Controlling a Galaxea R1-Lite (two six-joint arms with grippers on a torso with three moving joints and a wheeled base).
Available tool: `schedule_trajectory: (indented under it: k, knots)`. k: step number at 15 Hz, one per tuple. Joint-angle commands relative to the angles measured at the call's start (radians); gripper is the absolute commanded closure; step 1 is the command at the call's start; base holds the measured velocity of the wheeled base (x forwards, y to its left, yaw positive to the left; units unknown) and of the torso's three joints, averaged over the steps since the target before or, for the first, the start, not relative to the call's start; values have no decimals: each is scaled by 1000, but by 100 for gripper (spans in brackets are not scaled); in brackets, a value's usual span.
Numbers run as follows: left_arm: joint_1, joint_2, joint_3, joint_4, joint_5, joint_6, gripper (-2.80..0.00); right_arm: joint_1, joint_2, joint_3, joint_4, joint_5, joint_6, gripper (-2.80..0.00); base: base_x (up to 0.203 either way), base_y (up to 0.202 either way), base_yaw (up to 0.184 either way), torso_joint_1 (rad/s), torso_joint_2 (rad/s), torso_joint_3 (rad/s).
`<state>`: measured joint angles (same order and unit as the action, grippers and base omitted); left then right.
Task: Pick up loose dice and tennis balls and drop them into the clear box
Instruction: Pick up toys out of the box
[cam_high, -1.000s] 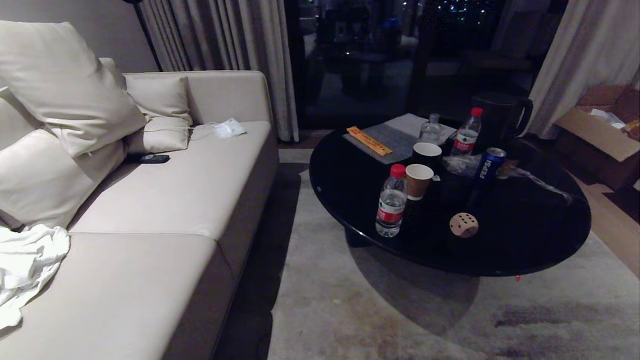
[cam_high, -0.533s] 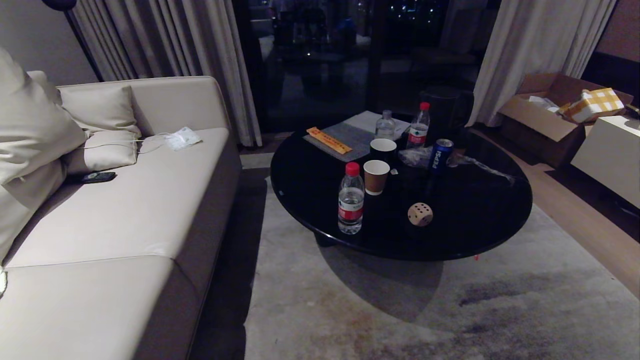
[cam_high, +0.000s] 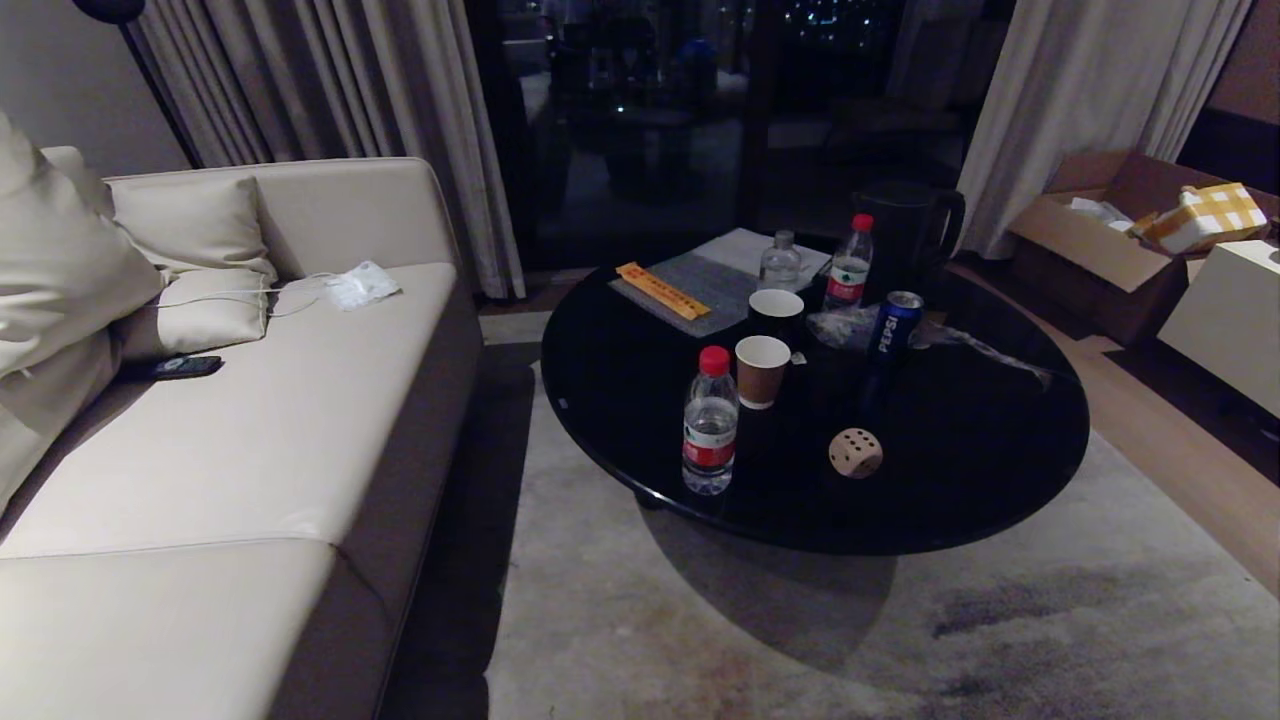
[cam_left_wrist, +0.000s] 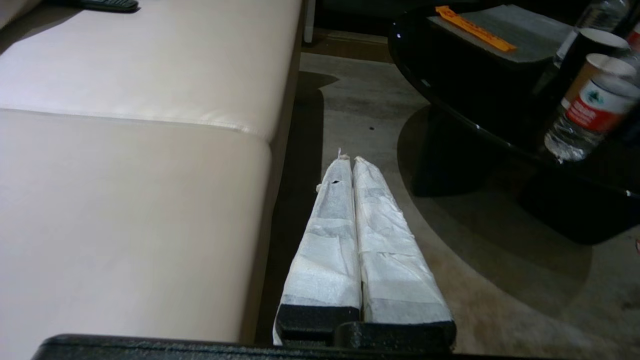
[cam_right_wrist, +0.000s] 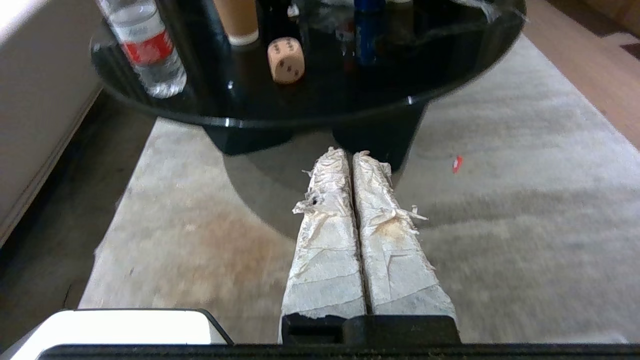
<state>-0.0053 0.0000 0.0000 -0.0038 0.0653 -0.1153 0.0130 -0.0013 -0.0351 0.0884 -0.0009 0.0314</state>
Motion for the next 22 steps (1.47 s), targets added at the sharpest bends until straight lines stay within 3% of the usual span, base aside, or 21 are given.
schedule_trajectory:
  k: [1,14,20,22]
  knots:
    - [-1,2,2,-1,1,-1,0,1,1,0,1,1,-1,0,184,0,-1,2,-2,2]
    - [0,2,2,1,1,1,0,1,1,0,1,1,-5,0,182,0,0,2,3,2]
    - [1,2,2,-1,1,0,0,1,22,-51,13,7,-17,0,15,0,0,0,0,-1]
    - [-1,2,2,-1,1,0,0,1,161,-134,30,26,-15,0,0,0,0,0,0,0]
